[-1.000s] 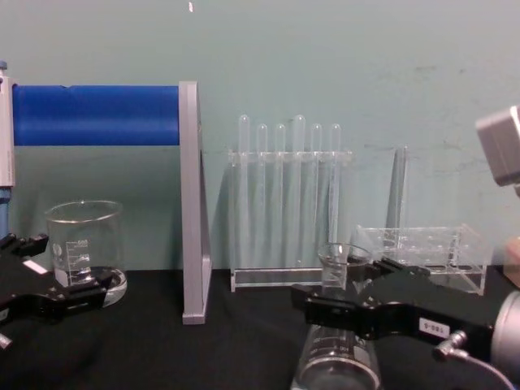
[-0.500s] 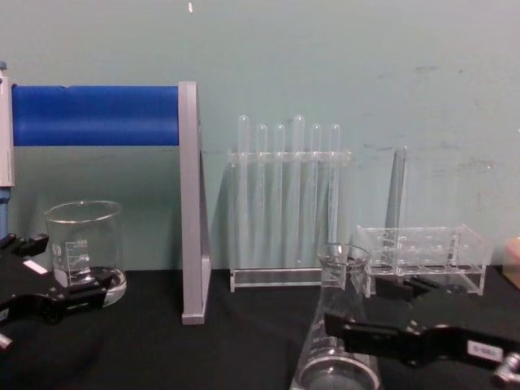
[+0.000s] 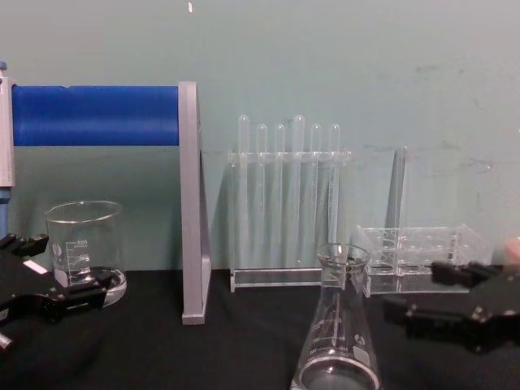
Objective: Grasp the erlenmeyer flask with one hand, shake it three times, then place it back.
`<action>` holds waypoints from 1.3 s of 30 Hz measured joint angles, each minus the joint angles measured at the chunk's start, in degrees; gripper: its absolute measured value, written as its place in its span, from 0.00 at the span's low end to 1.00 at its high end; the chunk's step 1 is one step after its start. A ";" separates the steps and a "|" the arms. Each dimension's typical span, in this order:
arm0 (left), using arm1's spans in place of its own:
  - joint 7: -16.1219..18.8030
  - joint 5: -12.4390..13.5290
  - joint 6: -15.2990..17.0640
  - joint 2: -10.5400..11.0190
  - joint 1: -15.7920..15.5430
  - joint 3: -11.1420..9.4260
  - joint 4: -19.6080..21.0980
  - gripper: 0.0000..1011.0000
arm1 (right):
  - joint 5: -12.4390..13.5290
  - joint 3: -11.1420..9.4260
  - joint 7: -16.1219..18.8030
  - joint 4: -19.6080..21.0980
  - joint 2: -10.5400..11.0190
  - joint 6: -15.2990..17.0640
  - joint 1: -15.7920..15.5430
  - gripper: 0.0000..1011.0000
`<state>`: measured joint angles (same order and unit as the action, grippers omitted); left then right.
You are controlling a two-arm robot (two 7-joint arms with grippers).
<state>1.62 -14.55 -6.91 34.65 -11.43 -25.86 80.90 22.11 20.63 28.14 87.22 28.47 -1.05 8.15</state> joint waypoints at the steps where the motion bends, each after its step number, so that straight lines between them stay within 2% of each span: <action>1: 0.00 0.00 0.00 0.00 0.00 0.00 0.00 0.99 | -0.03 -0.67 -1.15 -0.13 -0.25 -0.12 0.00 0.99; 3: 0.00 0.00 0.00 0.00 0.00 0.00 0.00 0.99 | -0.25 -1.25 -2.70 -0.47 -0.70 -0.17 0.03 0.99; 6: 0.00 0.00 0.00 0.00 0.00 0.00 0.00 0.99 | -1.55 -2.83 -6.94 -1.45 -2.48 -0.29 0.36 0.99; 7: 0.00 0.00 0.00 0.00 0.00 0.00 0.00 0.99 | -2.73 -3.46 -9.43 -2.11 -3.55 -0.63 0.62 0.99; 11: 0.00 0.00 0.00 0.00 0.00 0.00 0.00 0.99 | -5.72 -4.37 -14.71 -3.67 -5.81 -1.85 1.28 0.99; 12: 0.00 0.00 0.00 0.00 0.00 0.00 0.00 0.99 | -7.83 -4.63 -17.58 -4.70 -6.95 -2.68 1.77 0.99; 13: 0.00 0.00 0.00 0.00 0.00 0.00 0.00 0.99 | -8.57 -4.68 -18.59 -5.09 -7.34 -2.90 1.94 0.99; 14: 0.00 0.00 0.00 0.00 0.00 0.00 0.00 0.99 | -10.48 -4.69 -20.82 -5.92 -8.09 -3.38 2.35 0.99; 15: 0.00 0.00 0.00 0.00 0.00 0.00 0.00 0.99 | -10.48 -4.69 -20.82 -5.92 -8.09 -3.38 2.35 0.99; 16: 0.00 0.00 0.00 0.00 0.00 0.00 0.00 0.99 | -12.65 -4.49 -22.81 -6.89 -8.70 -3.90 2.77 0.99; 20: 0.00 0.00 0.00 0.00 0.00 0.00 0.00 0.99 | -18.73 -3.31 -27.08 -8.99 -9.67 -4.73 3.62 0.99; 21: 0.00 0.00 0.00 0.00 0.00 0.00 0.00 0.99 | -18.73 -3.31 -27.08 -8.99 -9.67 -4.73 3.62 0.99; 22: 0.00 0.00 0.00 0.00 0.00 0.00 0.00 0.99 | -20.47 -2.85 -28.05 -9.55 -9.79 -4.83 3.82 0.99; 25: 0.00 0.00 0.00 0.00 0.00 0.00 0.00 0.99 | -23.46 -2.05 -29.34 -10.21 -9.86 -4.94 4.05 0.99; 29: 0.00 0.00 0.00 0.00 0.00 0.00 0.00 0.99 | -25.73 -1.72 -29.96 -10.62 -9.99 -4.84 4.09 0.99; 35: 0.00 0.00 0.00 0.00 0.00 0.00 0.00 0.99 | -27.20 -1.88 -30.04 -10.78 -10.19 -4.66 4.05 0.99; 39: 0.00 0.00 0.00 0.00 0.00 0.00 0.00 0.99 | -27.26 -1.91 -30.02 -10.79 -10.19 -4.62 4.02 0.99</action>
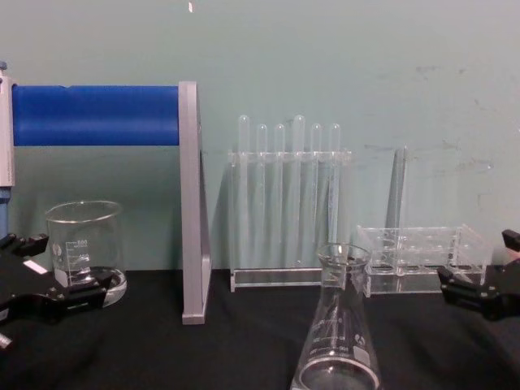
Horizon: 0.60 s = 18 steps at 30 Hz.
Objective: Grasp the erlenmeyer flask with one hand, shake it three times, then place it back.
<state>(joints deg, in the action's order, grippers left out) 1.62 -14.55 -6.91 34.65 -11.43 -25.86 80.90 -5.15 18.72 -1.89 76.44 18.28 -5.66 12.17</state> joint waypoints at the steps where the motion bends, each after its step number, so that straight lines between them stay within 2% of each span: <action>1: 0.00 0.00 0.00 0.00 0.00 0.00 0.00 0.99 | 0.00 0.00 0.00 0.00 0.00 0.00 0.00 0.99; 18: 0.00 0.00 0.00 0.00 0.00 0.00 0.00 0.99 | 0.30 0.01 0.10 0.01 0.07 0.08 -0.02 0.99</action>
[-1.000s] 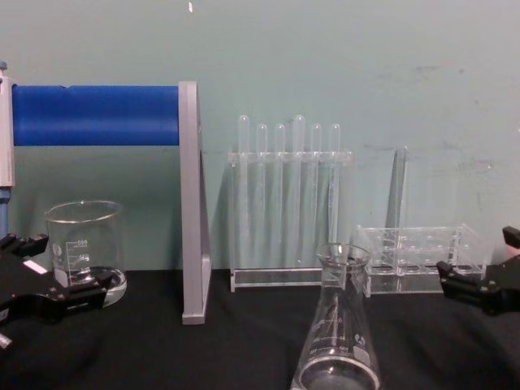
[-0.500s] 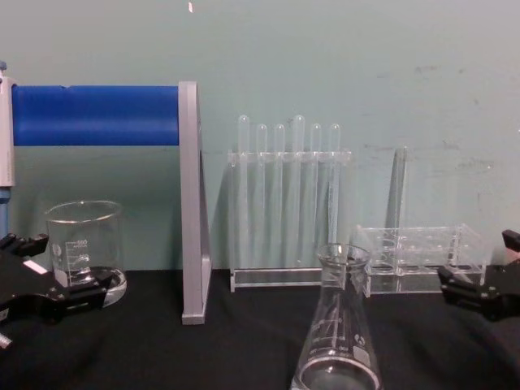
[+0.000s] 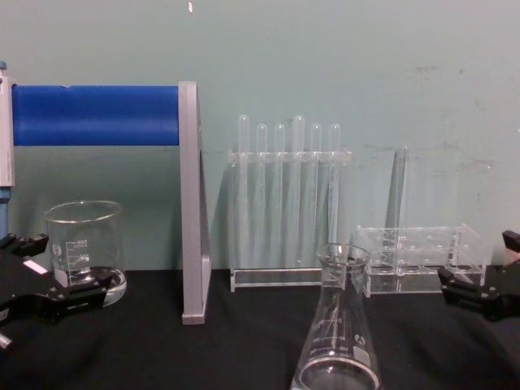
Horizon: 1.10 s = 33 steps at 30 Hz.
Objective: Grasp the erlenmeyer flask with one hand, shake it three times, then place it back.
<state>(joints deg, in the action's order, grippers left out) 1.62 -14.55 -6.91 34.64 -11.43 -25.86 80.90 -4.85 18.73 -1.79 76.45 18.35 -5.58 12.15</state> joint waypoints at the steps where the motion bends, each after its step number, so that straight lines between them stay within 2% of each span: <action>1: 0.00 0.00 0.00 0.00 0.00 0.00 0.00 0.99 | 0.01 0.00 0.01 0.00 0.00 0.00 0.00 0.99; 33: 0.00 0.00 0.00 0.00 0.00 0.00 0.00 0.99 | 0.13 0.00 0.02 0.09 0.02 0.00 0.00 0.99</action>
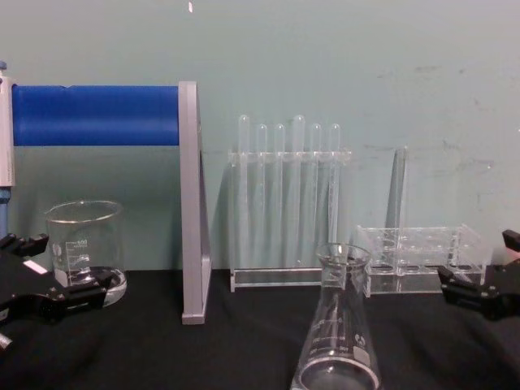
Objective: Grasp the erlenmeyer flask with one hand, shake it three times, then place it back.
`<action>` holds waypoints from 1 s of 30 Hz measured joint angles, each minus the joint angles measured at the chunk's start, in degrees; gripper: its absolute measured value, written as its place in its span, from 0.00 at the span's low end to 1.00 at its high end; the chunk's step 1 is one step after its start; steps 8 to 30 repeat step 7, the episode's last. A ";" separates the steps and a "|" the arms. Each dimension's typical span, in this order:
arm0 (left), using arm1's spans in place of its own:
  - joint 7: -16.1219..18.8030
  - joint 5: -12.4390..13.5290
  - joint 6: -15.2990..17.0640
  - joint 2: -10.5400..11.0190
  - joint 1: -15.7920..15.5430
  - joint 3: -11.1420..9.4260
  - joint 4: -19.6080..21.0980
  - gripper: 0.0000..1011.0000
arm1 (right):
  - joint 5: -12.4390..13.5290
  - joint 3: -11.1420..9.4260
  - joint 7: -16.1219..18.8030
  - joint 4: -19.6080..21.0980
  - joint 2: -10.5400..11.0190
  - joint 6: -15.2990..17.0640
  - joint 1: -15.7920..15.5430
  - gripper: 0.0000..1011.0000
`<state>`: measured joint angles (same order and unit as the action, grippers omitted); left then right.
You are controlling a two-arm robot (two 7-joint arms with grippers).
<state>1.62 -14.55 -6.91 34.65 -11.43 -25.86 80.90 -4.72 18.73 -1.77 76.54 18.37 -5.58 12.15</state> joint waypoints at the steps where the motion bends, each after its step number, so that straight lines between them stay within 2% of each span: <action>1: 0.00 0.00 0.00 0.00 0.00 0.00 0.00 0.99 | 0.00 0.00 0.00 0.00 0.00 0.00 0.00 0.99; 30: 0.00 0.00 0.00 0.00 0.00 0.00 0.00 0.99 | 0.00 0.00 0.00 0.00 0.00 0.00 0.00 0.99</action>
